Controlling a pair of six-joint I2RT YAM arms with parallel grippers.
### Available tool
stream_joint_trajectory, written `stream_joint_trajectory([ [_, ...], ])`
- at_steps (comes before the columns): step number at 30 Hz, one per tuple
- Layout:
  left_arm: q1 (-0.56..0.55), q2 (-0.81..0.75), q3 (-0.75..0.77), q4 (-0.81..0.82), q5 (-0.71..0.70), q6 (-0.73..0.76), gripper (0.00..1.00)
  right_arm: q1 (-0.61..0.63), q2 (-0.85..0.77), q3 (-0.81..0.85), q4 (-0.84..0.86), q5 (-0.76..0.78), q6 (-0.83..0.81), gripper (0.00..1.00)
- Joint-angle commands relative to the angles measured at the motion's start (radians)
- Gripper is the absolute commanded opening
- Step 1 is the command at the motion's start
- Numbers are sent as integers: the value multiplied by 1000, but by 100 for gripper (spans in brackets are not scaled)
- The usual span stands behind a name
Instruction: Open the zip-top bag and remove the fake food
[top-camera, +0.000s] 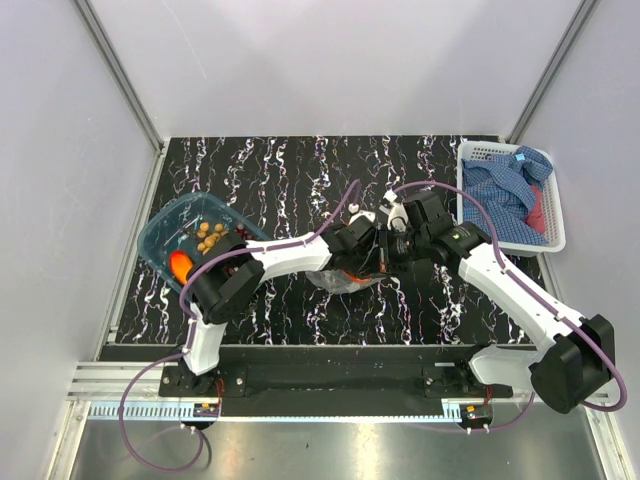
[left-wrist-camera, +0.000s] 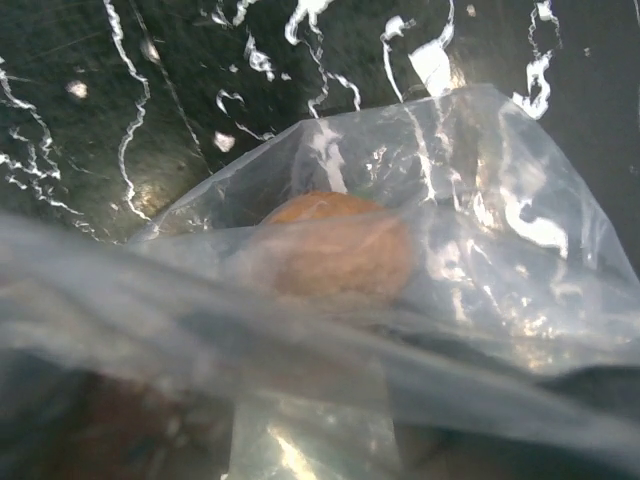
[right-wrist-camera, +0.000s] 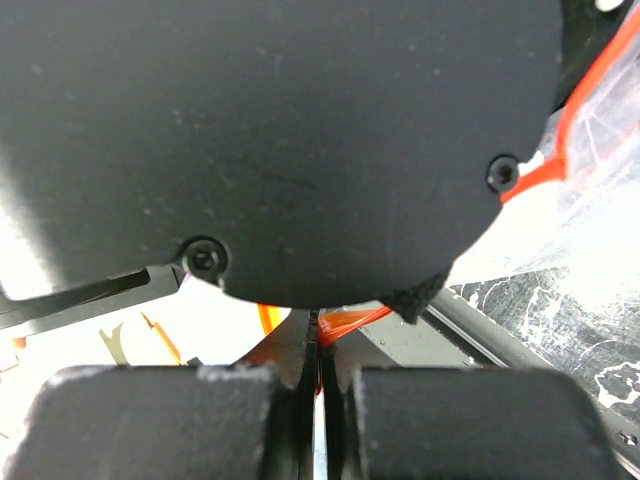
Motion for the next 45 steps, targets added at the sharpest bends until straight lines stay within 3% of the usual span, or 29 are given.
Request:
stream_joint_trajectory([
  [1,5,-47,15,24,-79,57,21,8,-29,-1,20,-13,-1,0],
  [4,5,-75,53,-73,-48,97,7,8,-36,-7,11,18,-6,0],
  [7,7,-115,104,-184,4,124,2,8,-41,-20,3,55,-10,0],
  [11,7,-184,165,-296,101,144,1,8,-45,-44,-5,98,-23,0],
  [21,7,-261,327,-456,122,180,0,8,-55,-64,-20,139,-36,0],
  [29,57,-314,351,-387,539,173,0,8,-61,-37,-46,232,-36,0],
  [31,68,-365,287,-311,552,178,0,8,-74,-44,-51,272,-20,0],
  [36,117,-403,219,-296,593,189,0,-1,-117,-50,-92,364,6,0],
  [41,133,-393,208,-274,835,227,0,-18,-122,-47,-106,408,-1,0],
  [45,125,-423,193,-148,989,198,0,-20,-87,-23,-105,386,-16,0],
])
